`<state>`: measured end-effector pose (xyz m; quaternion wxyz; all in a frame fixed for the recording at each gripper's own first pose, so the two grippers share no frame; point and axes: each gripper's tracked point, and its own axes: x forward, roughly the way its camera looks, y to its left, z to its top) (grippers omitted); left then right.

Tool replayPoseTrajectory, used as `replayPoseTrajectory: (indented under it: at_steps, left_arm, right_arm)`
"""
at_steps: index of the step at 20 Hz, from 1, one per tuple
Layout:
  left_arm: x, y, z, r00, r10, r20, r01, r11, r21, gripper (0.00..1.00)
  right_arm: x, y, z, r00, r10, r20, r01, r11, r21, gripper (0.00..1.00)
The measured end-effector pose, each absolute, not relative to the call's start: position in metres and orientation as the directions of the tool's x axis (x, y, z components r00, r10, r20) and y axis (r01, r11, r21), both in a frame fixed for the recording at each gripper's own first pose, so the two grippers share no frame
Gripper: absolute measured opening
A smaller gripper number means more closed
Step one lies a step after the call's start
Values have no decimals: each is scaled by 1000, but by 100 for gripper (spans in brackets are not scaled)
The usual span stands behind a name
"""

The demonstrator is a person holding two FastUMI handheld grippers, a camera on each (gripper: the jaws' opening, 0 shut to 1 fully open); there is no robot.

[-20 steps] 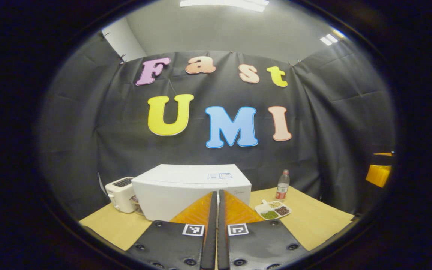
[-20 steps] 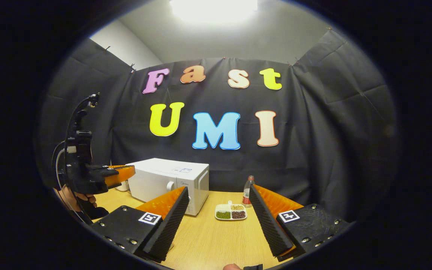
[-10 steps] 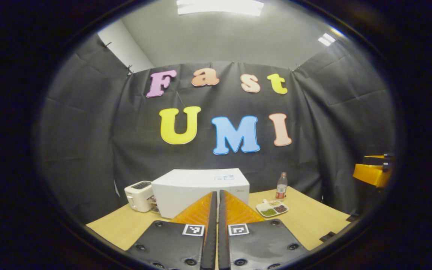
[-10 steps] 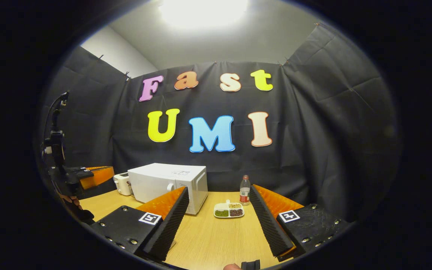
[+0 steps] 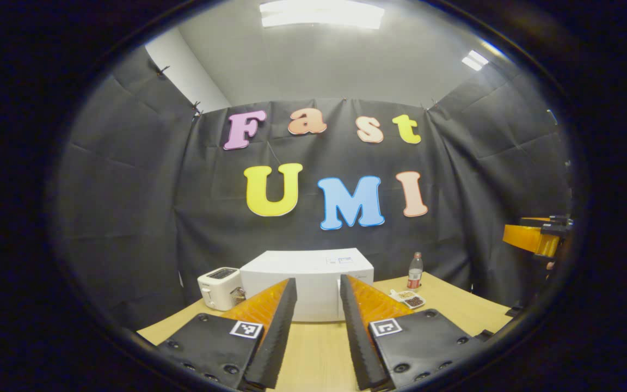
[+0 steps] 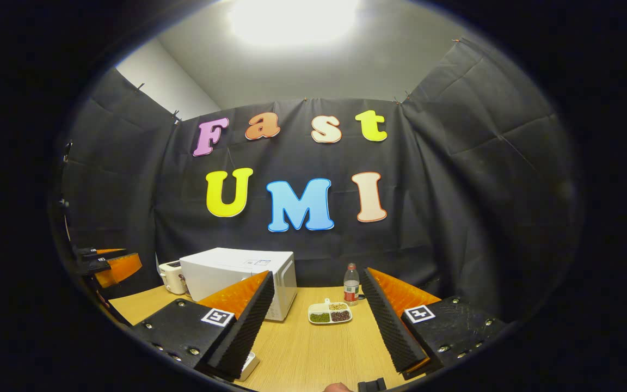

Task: Open the microwave oven with the left hand, put the food in, and close the microwave oven.

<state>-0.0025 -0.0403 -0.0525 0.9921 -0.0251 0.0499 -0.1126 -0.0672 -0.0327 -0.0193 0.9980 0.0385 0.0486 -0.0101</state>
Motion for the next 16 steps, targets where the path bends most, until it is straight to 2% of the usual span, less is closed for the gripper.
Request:
replayPoseTrajectory:
  at_steps: [3, 6, 10, 12, 13, 15, 16]
  left_arm:
    - [-2, -29, -53, 969, -228, -95, 222, 973, -65, 87]
    - [2, -15, -52, 973, -209, -97, 203, 977, -64, 100]
    - [5, 8, -47, 985, -155, -75, 150, 987, -61, 94]
    - [7, 19, -48, 989, -131, -72, 126, 990, -68, 94]
    - [8, 23, -51, 990, -122, -75, 117, 991, -72, 100]
    - [11, 29, -52, 991, -111, -75, 105, 991, -81, 94]
    - [12, 32, -53, 991, -107, -74, 101, 991, -83, 94]
  right_arm:
    - [-66, -19, -18, 995, -13, -99, 21, 997, 75, 98]
    - [-66, -12, -13, 996, -18, -91, 24, 998, 57, 98]
    - [-66, -4, -10, 997, -24, -79, 27, 999, 33, 98]
    - [-65, 3, -10, 997, -15, -82, 18, 999, 44, 98]
    - [-63, 4, -10, 996, -12, -83, 16, 999, 47, 98]
    - [-62, 6, -9, 996, -15, -84, 18, 999, 37, 98]
    - [-61, 8, -8, 996, -16, -82, 18, 999, 31, 98]
